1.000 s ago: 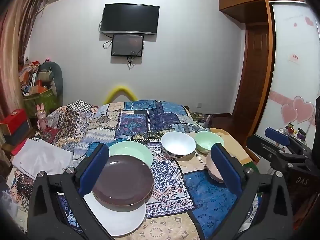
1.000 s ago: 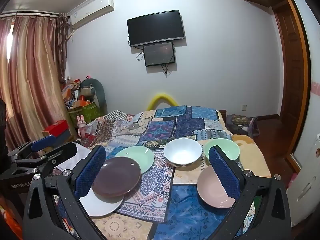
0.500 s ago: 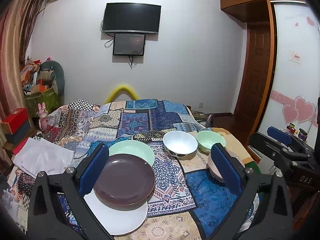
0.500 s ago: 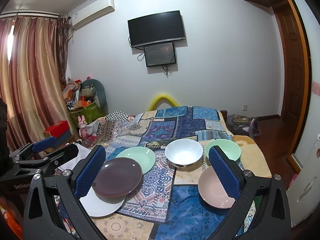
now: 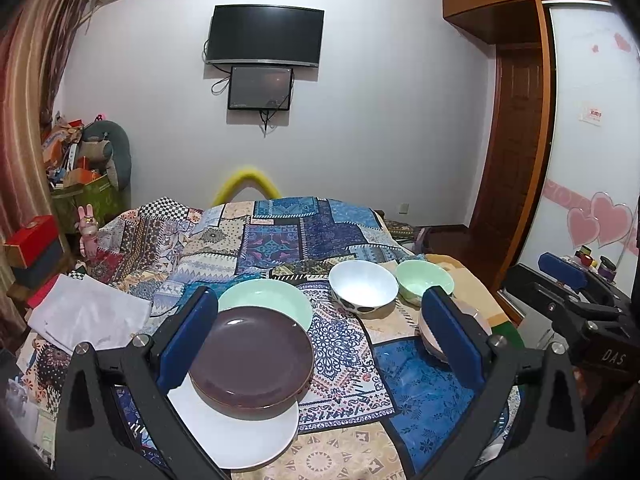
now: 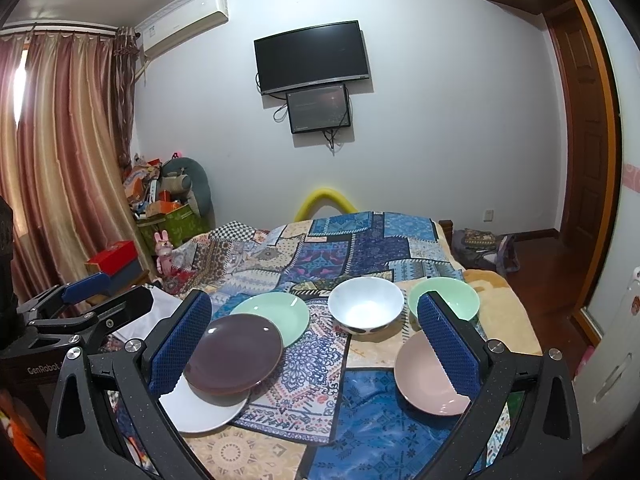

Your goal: Organize plates and bowls

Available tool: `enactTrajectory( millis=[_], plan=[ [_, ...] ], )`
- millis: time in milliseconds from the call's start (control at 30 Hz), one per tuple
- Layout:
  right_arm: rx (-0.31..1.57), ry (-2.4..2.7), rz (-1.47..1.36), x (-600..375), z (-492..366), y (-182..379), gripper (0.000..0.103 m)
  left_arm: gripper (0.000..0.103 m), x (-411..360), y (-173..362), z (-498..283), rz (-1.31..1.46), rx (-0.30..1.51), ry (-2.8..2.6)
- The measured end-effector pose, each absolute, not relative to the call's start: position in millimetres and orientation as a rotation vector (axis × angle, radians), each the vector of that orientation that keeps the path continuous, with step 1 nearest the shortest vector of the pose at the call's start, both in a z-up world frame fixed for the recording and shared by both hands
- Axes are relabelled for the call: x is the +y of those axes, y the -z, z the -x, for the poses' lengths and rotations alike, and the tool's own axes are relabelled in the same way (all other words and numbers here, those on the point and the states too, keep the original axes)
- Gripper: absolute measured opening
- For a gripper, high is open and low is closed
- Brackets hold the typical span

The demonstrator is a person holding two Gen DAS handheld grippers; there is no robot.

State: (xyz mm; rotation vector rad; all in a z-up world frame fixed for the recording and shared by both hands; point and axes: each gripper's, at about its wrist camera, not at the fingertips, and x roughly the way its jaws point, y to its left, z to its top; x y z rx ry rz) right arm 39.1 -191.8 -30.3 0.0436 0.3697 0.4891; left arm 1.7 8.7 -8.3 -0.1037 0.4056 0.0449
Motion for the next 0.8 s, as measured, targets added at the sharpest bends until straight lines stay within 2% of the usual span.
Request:
enactTrajectory(
  millis=[800],
  plan=[
    [0.369, -0.489, -0.049, -191.5, -38.2, 29.4, 0.103, 0.103, 5.1, 2.2, 0.2, 0.104, 0.397, -0.033]
  ],
)
